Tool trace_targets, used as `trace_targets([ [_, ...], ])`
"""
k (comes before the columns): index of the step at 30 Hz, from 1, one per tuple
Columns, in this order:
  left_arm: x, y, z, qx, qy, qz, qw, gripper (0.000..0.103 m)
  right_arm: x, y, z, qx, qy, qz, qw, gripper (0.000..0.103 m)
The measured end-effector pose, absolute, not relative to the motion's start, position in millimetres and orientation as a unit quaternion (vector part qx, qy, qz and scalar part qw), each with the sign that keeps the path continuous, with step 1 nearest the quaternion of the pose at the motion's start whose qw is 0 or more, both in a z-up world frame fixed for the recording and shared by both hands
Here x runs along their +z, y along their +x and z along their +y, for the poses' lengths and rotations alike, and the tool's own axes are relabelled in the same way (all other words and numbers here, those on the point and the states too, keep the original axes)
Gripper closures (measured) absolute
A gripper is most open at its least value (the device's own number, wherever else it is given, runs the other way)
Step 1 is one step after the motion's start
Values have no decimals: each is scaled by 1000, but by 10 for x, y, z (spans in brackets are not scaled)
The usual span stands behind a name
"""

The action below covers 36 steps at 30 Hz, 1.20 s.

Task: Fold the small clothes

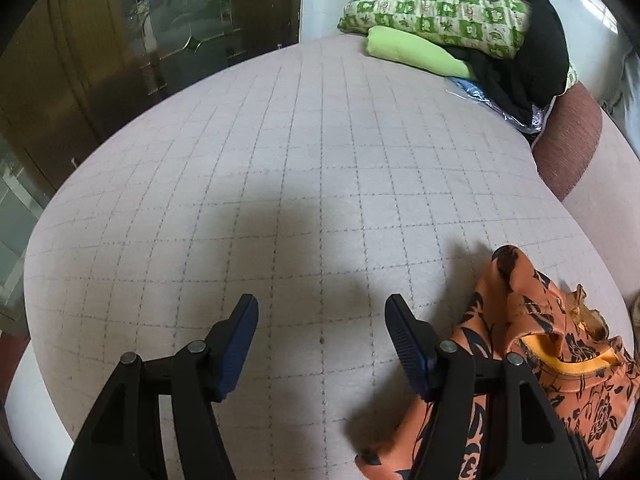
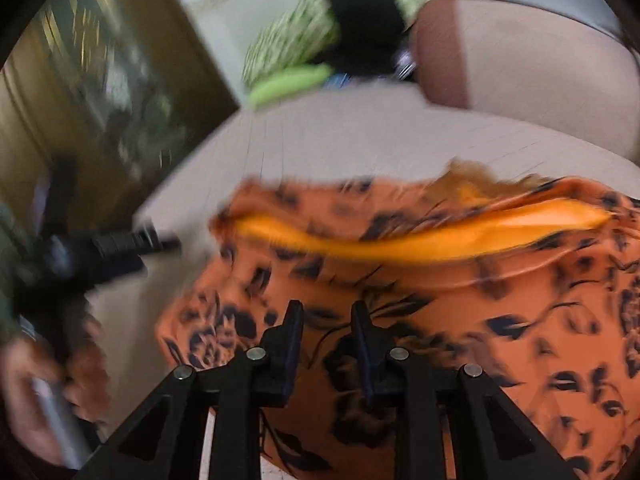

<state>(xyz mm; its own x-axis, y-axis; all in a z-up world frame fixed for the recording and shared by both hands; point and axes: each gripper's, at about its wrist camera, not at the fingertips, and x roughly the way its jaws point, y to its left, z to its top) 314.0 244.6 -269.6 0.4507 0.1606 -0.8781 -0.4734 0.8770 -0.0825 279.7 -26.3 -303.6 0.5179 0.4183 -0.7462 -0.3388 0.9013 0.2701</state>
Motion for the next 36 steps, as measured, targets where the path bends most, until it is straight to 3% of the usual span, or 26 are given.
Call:
trace_targets([
  [8,-2701,3217,2342,161,-160,494,839,36,-3108,3848,-147,142,94,481,860,77],
  [10,-2695,3240,2312,148,-162,494,842,36,-3035,4061,-185,126,126,460,870,74],
  [14,-2685,3277,2134,110,-140,500,848,36,-2836,3943,-629,82,138,400,902,74],
  [19,-2677,3267,1827,89,-80,502,857,36,-2862,3660,-1388,23,103,388,916,74],
  [26,-2931,3375,1607,112,-20,540,834,29,-3069,3484,-2888,-136,138,404,894,75],
  [28,-2899,3382,1607,118,-23,537,835,29,-3311,3696,-3060,-141,159,453,866,75],
  [36,-2482,3211,1368,94,-4,460,883,29,-2795,3076,-3008,-79,177,393,899,75],
])
